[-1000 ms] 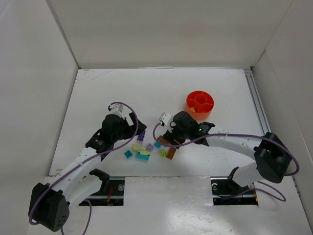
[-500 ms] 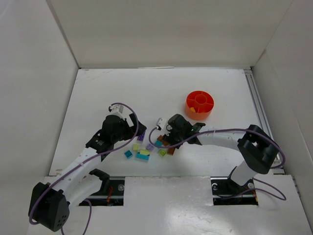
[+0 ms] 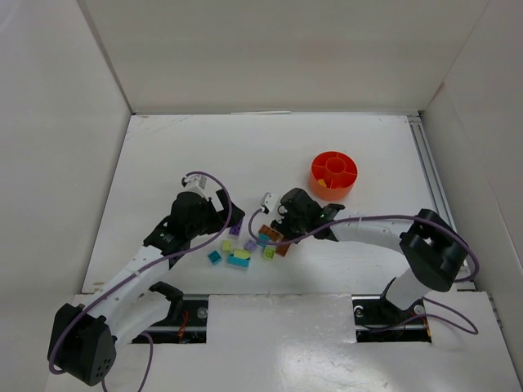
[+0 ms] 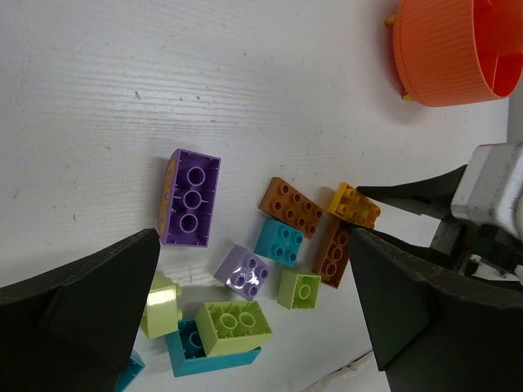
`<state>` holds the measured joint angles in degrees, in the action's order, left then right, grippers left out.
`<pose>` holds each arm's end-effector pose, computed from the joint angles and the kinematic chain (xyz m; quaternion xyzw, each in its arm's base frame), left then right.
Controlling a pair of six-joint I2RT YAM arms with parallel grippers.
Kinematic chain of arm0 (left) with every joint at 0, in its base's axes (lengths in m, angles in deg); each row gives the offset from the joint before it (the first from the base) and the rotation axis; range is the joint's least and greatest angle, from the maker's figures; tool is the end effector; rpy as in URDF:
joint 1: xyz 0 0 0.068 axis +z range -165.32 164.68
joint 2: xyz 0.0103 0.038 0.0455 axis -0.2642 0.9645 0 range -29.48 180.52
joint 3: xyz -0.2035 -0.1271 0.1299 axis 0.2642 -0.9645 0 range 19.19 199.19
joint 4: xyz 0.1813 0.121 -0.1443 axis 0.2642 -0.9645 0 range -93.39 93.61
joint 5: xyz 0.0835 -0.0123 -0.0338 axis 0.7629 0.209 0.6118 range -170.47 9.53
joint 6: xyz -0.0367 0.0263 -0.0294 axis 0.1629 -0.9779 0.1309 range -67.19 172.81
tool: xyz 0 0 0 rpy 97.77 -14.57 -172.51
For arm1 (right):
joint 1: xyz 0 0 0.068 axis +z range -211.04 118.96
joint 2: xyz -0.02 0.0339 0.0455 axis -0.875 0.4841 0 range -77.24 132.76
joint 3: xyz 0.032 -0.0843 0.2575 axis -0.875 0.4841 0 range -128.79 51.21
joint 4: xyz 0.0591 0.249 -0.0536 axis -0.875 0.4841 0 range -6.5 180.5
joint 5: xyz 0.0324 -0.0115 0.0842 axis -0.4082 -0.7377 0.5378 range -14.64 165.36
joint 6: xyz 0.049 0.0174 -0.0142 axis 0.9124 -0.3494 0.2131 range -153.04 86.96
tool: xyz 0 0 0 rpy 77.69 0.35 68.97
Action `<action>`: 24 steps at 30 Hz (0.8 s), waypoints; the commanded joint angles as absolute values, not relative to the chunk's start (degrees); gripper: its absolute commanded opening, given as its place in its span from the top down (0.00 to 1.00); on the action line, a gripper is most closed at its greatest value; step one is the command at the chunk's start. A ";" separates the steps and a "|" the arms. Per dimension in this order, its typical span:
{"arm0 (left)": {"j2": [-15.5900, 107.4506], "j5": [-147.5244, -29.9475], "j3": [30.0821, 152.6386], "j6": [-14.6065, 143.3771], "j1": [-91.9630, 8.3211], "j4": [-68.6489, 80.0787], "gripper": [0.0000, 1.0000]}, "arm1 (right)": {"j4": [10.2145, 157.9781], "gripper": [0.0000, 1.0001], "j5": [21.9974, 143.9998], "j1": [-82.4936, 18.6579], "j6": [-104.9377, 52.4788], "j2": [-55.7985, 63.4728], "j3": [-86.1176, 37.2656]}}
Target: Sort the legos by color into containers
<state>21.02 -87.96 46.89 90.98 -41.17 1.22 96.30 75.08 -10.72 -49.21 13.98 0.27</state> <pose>0.1779 -0.0913 0.2311 -0.0557 0.8414 -0.3302 0.4242 0.2027 0.2441 0.1772 -0.5195 0.7937 0.0908 0.3033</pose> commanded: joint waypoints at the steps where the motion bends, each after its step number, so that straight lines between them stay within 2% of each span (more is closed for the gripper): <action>1: 20.80 -88.12 47.23 90.16 -41.43 2.91 0.00 | 94.66 0.85 74.65 -11.38 -48.25 9.60 -1.44; 11: 20.80 -88.12 47.76 90.16 -41.43 2.91 0.00 | 89.74 0.85 77.73 -19.47 -48.95 4.14 -1.43; 24: 21.85 -88.12 48.81 89.63 -41.43 2.91 0.00 | 89.74 0.84 73.60 -19.47 -45.44 16.01 -3.11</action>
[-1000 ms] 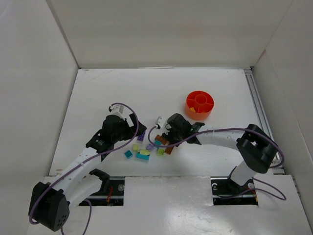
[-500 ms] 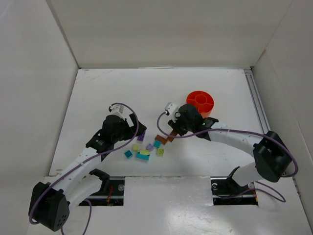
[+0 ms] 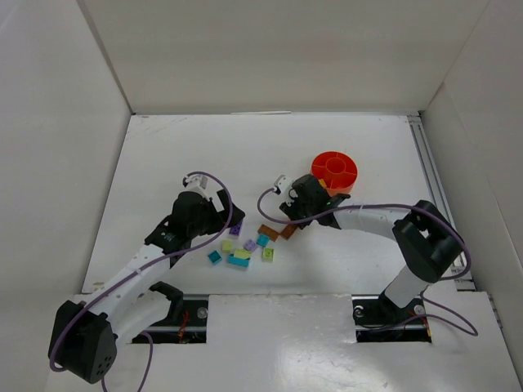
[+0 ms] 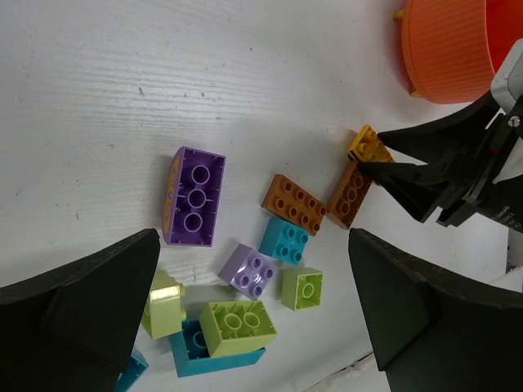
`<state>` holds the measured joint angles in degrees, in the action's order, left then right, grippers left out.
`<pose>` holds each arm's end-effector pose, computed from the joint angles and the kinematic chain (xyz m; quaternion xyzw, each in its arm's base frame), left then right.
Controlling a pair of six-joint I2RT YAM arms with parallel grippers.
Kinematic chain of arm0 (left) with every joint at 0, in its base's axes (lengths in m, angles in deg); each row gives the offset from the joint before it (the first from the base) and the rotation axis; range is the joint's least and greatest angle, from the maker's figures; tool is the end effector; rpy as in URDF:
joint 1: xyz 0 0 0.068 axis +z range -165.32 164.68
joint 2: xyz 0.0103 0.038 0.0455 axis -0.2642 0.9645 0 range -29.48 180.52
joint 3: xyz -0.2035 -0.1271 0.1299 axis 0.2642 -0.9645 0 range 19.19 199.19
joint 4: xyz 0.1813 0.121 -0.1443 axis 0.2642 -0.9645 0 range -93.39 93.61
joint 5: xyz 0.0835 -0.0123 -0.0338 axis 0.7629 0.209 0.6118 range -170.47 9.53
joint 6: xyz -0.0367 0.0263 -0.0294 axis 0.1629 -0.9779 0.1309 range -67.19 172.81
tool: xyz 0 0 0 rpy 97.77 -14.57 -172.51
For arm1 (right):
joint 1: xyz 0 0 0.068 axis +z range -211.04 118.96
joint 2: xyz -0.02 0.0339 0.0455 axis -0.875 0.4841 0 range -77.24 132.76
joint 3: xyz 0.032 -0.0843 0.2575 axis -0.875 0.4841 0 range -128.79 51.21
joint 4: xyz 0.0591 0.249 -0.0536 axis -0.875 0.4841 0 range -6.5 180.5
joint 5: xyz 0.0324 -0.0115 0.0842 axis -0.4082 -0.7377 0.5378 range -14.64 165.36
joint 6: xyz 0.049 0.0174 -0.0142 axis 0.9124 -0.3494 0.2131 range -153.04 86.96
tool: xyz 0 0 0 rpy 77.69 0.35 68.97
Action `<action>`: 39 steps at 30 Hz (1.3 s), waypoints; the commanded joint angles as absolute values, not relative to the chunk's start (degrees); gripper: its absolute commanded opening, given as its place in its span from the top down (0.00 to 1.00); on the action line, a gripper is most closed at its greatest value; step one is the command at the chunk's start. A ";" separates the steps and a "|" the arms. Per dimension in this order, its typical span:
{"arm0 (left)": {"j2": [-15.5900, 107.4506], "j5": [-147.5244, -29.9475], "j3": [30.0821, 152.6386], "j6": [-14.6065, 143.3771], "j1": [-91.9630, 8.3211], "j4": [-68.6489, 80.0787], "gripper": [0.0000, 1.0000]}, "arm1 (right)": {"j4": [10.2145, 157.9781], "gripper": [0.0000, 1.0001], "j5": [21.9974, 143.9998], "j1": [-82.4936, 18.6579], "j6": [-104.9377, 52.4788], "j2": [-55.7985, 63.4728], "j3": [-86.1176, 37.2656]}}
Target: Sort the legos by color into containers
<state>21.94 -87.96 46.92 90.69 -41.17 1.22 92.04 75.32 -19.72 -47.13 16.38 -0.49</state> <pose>0.1796 -0.0922 0.2283 -0.0544 0.8456 -0.3259 0.4193 0.2470 0.2172 0.1735 -0.4375 0.8332 0.0794 0.3287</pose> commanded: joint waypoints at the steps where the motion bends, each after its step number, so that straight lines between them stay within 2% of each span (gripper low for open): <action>1: 22.37 -88.12 48.81 89.63 -41.43 2.91 0.00 | 89.74 0.84 73.60 -19.47 -45.44 16.53 -3.11; 6: 22.38 -88.12 49.34 89.63 -41.43 2.91 0.00 | 89.74 0.73 72.28 -19.47 -45.44 18.47 -3.72; 7: 22.38 -88.12 49.34 89.63 -41.43 2.39 0.00 | 89.74 0.64 72.28 -19.47 -45.44 18.99 -4.25; 11: 22.38 -88.12 49.34 89.63 -41.43 2.38 0.00 | 89.74 0.49 71.75 -19.47 -44.91 19.61 -4.25; 17: 22.38 -87.59 49.34 89.63 -41.43 2.38 0.00 | 89.74 0.40 72.28 -19.47 -44.91 19.61 -4.78; 28: 22.38 -87.59 49.34 89.63 -41.43 2.38 0.00 | 89.74 0.36 73.69 -20.00 -42.72 18.04 -6.36; 39: 22.38 -87.59 49.34 89.63 -41.43 2.38 0.00 | 89.13 0.39 73.69 -23.69 -40.43 21.19 -6.89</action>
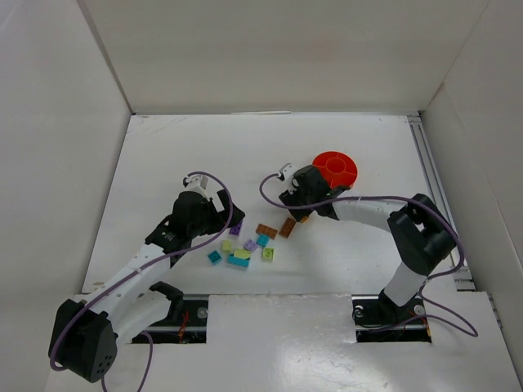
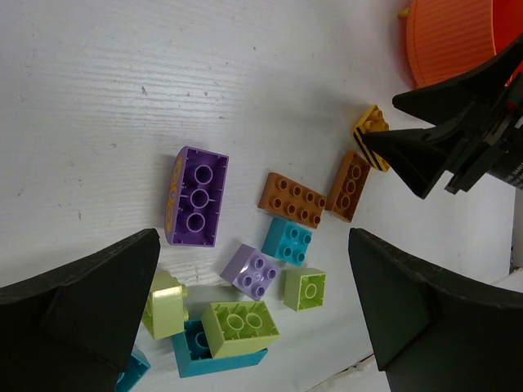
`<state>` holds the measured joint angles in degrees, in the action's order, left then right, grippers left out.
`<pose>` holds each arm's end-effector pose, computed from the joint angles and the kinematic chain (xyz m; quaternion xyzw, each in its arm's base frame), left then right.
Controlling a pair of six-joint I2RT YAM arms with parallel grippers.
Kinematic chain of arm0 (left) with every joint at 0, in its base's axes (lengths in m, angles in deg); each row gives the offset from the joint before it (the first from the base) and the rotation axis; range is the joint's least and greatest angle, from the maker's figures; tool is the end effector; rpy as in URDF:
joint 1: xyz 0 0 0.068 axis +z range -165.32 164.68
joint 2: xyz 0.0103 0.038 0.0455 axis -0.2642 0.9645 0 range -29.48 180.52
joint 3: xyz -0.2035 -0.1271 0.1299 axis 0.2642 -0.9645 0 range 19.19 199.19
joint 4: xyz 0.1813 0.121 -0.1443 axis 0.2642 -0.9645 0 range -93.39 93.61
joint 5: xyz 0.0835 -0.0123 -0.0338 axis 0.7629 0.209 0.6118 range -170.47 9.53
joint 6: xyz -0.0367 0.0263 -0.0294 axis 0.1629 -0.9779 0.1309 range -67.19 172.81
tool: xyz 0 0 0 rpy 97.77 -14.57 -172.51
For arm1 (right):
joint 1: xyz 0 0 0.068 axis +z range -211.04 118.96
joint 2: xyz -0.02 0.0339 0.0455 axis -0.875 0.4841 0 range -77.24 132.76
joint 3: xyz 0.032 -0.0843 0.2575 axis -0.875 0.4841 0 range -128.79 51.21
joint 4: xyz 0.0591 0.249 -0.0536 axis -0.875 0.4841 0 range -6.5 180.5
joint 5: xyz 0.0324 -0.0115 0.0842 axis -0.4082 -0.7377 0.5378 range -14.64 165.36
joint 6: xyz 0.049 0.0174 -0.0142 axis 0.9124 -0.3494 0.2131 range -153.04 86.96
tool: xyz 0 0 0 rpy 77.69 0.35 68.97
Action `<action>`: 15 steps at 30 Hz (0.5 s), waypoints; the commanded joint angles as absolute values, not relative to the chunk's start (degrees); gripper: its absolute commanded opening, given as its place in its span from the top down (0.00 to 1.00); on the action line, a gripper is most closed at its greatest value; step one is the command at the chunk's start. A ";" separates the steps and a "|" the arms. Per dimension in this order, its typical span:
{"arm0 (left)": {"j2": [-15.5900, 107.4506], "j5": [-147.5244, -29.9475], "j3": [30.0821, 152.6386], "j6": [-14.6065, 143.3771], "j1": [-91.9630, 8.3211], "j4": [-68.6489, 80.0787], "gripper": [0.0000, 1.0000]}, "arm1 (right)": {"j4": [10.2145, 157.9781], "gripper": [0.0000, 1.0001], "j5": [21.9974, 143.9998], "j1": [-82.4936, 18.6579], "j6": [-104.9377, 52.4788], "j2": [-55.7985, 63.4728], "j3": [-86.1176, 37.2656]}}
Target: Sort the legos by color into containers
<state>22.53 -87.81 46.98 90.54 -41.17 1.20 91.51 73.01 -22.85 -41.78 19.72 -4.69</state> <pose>0.1808 -0.0926 0.2268 -0.0545 0.8481 -0.3224 0.4169 0.2744 0.2140 0.1771 -0.3665 0.8621 0.0703 0.3429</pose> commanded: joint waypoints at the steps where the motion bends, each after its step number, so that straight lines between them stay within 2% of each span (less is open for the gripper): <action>1: 22.38 -87.59 49.34 89.63 -41.43 2.38 0.00 | 89.13 0.39 73.69 -23.69 -40.43 21.19 -6.89; 5: 22.91 -87.59 49.34 89.63 -41.43 2.38 0.00 | 88.60 0.40 75.01 -23.69 -40.43 21.72 -6.89; 9: 22.91 -87.59 49.34 89.63 -41.43 2.38 0.00 | 88.60 0.55 73.25 -23.69 -39.90 21.72 -6.89; 10: 22.91 -87.59 49.34 89.63 -41.43 2.38 0.00 | 88.60 0.64 73.25 -23.69 -39.38 21.72 -6.89; 13: 22.91 -87.59 49.86 89.63 -41.43 2.38 0.00 | 88.60 0.77 73.77 -23.69 -39.37 19.79 -6.37; 15: 22.91 -87.59 49.87 89.63 -41.43 2.38 0.00 | 88.60 0.81 74.47 -23.08 -41.39 17.51 -6.36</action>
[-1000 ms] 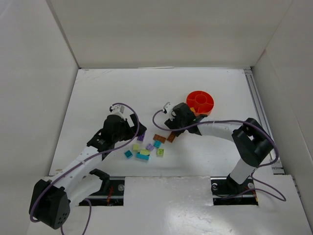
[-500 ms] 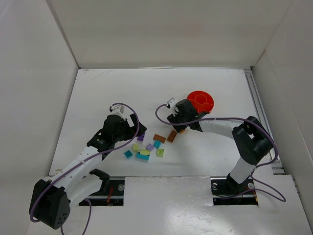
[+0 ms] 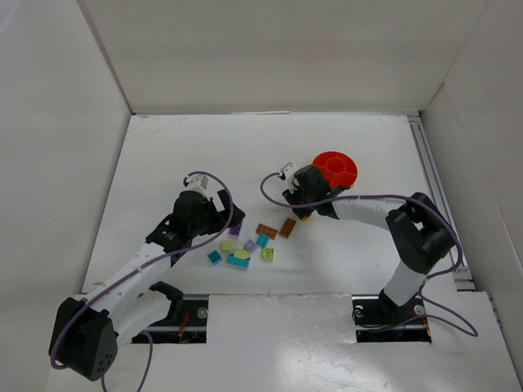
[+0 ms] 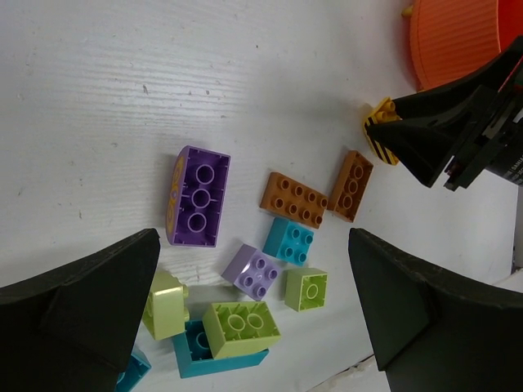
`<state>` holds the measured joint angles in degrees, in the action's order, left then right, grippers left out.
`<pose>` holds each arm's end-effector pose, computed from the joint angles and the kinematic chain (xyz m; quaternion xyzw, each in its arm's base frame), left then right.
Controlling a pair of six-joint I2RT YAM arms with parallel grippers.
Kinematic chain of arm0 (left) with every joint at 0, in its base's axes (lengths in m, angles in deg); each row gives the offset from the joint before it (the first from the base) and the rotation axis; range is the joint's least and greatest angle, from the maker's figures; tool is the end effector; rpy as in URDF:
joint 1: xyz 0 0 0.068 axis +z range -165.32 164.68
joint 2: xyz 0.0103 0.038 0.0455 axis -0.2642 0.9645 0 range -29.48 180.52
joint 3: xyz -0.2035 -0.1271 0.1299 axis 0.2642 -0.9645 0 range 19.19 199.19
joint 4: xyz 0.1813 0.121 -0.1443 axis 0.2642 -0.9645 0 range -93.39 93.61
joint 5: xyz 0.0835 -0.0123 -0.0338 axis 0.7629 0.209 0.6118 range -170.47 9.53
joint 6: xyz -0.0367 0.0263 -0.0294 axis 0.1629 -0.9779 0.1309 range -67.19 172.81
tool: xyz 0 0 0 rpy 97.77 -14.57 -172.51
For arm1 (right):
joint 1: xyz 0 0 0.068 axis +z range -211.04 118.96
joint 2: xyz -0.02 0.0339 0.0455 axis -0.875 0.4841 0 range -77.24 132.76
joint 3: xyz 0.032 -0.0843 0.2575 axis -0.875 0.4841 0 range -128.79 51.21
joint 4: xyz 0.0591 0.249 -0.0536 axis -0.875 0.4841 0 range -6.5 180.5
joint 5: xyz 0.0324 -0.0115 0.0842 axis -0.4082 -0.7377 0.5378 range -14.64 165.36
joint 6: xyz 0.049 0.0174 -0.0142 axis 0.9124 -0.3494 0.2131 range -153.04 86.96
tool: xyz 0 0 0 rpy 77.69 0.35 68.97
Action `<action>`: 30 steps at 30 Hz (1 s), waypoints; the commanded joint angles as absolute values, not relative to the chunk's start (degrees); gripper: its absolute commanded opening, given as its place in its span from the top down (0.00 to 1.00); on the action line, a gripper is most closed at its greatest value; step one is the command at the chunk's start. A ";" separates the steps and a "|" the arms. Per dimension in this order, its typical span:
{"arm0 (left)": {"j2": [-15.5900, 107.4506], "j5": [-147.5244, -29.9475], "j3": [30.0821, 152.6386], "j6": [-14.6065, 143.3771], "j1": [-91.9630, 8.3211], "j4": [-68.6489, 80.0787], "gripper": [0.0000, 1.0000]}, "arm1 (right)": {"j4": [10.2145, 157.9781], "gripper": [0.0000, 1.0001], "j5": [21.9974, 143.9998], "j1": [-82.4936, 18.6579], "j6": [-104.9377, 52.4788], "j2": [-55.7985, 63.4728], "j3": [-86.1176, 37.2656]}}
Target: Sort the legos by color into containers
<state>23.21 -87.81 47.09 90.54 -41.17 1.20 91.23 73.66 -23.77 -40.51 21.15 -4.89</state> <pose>0.1822 -0.0933 0.2253 -0.0551 0.8507 -0.3203 0.4132 0.2797 0.2115 0.1703 -0.3530 0.8709 0.0745 0.3338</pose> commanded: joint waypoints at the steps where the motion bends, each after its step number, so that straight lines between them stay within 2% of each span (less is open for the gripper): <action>1: 22.91 -87.59 49.87 89.63 -41.43 2.38 0.00 | 87.12 0.81 75.26 -23.08 -42.26 16.55 -6.36; 4: 22.91 -87.59 49.87 89.63 -41.43 2.38 0.00 | 84.48 0.81 78.94 -23.08 -46.39 12.33 -5.83; 9: 23.43 -87.59 49.87 89.63 -41.43 3.44 0.00 | 76.04 0.82 85.72 -28.94 -52.02 8.63 -5.31; 14: 23.96 -87.59 51.18 89.10 -41.43 3.44 0.00 | 72.70 0.82 94.23 -35.11 -54.14 9.68 -5.83; 30: 28.35 -87.59 52.77 88.58 -41.43 5.72 0.00 | 65.84 0.79 103.57 -44.25 -60.73 10.21 -1.10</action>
<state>27.84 -87.76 50.13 89.58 -41.17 2.99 70.24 100.37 -42.85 -59.48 10.00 -2.57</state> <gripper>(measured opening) 0.997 0.416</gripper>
